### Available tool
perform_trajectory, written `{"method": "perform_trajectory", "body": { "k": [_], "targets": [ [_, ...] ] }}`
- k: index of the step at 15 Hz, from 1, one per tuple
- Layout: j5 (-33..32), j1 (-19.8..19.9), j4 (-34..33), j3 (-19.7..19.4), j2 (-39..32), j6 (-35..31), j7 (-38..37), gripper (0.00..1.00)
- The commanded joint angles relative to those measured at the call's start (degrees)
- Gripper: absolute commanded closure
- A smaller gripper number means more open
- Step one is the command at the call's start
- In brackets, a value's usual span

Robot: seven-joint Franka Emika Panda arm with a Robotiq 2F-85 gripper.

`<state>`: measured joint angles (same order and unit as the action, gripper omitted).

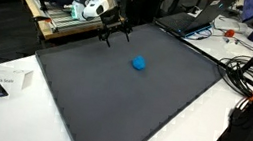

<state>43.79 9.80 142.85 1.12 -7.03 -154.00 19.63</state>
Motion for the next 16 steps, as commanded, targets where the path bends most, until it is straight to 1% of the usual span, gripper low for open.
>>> {"method": "perform_trajectory", "body": {
  "k": [1, 5, 13, 16],
  "targets": [
    [4.73, -0.43, 2.12, 0.79, 2.57, -1.73, -2.83, 0.0],
    [8.46, -1.48, 2.62, 2.21, 2.85, -3.42, -5.2, 0.0],
    [17.1, -4.05, 5.57, 5.19, 4.42, -7.11, -13.48, 0.0],
    [17.3, -5.53, 6.86, 6.17, 4.52, -11.53, -19.19, 0.0]
  ]
}}
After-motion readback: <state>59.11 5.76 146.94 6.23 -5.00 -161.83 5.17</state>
